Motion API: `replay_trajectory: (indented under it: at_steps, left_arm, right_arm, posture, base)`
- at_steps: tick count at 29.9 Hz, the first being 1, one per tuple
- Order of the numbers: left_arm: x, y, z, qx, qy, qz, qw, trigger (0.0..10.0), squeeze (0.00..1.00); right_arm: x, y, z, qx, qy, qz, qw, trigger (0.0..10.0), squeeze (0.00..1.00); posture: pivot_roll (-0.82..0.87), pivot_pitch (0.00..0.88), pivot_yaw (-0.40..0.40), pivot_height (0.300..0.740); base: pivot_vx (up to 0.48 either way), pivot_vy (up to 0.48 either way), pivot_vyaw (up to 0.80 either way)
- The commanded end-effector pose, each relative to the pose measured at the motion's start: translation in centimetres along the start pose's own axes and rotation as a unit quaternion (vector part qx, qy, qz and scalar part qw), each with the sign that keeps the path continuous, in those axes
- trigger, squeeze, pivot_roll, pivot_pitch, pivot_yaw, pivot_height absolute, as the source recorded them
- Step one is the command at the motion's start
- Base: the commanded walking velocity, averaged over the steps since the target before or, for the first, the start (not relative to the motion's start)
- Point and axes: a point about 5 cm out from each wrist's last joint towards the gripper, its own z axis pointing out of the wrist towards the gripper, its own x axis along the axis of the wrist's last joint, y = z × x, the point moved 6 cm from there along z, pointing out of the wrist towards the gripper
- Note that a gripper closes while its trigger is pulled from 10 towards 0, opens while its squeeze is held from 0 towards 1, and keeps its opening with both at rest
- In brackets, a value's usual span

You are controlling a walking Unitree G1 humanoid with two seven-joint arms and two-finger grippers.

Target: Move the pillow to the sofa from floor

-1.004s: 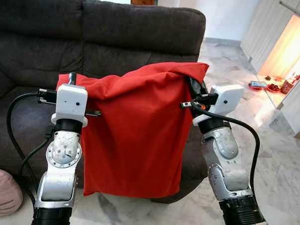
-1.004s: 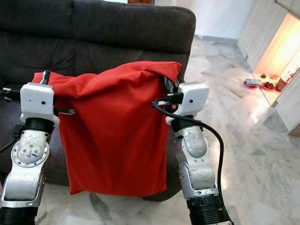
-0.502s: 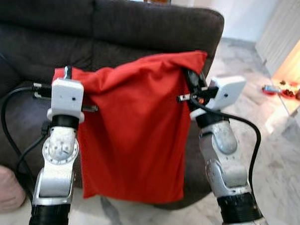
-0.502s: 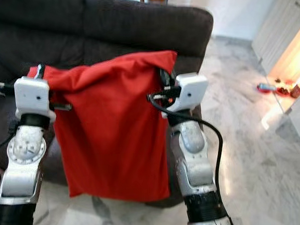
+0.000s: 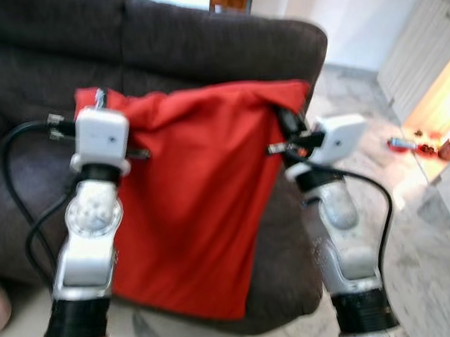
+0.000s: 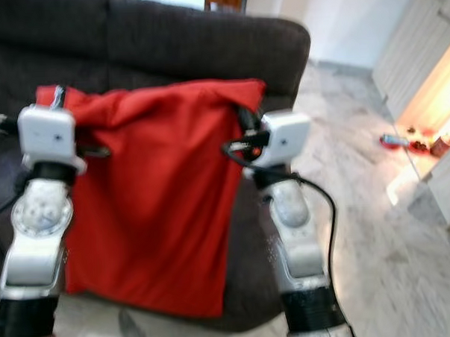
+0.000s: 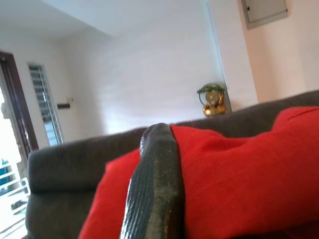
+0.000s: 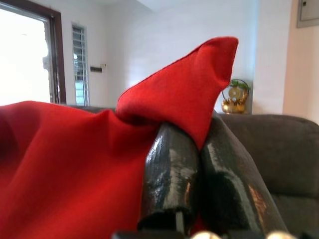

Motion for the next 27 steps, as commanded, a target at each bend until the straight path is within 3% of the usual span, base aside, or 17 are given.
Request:
replay_trajectory:
  at_steps: [1,12,14,18,27]
  left_arm:
    - [2.0,-0.5,0.4,0.006,0.040,-0.002,0.999,10.0,0.00]
    - [1.6,0.0,0.1,-0.005,0.029,-0.005,1.000,10.0,0.00]
    - [0.8,0.9,-0.1,-0.030,0.011,-0.006,0.999,10.0,0.00]
    - [0.6,0.8,-0.3,-0.027,0.008,-0.008,1.000,10.0,0.00]
    - [0.8,0.8,-0.2,-0.027,0.013,-0.009,1.000,10.0,0.00]
  right_arm:
    - [3.6,-1.2,1.0,0.019,0.068,0.000,0.997,10.0,0.00]
    - [2.8,-1.2,0.8,0.020,0.052,-0.002,0.998,10.0,0.00]
    - [1.5,-1.7,0.6,0.035,0.028,-0.006,0.999,10.0,0.00]
    - [1.2,-1.8,0.5,0.037,0.023,-0.005,0.999,10.0,0.00]
    - [1.2,-1.9,0.6,0.041,0.024,-0.004,0.999,10.0,0.00]
  posture:
    - [0.12,0.000,-0.135,0.740]
    - [0.12,0.000,-0.135,0.740]
    - [0.12,0.000,-0.137,0.740]
    - [0.12,0.000,-0.137,0.740]
    - [0.12,0.000,-0.137,0.740]
  base:
    - [0.337,0.000,0.00]
    - [0.337,0.000,0.00]
    - [0.000,0.000,0.00]
    - [0.000,0.000,0.00]
    - [0.386,0.000,0.00]
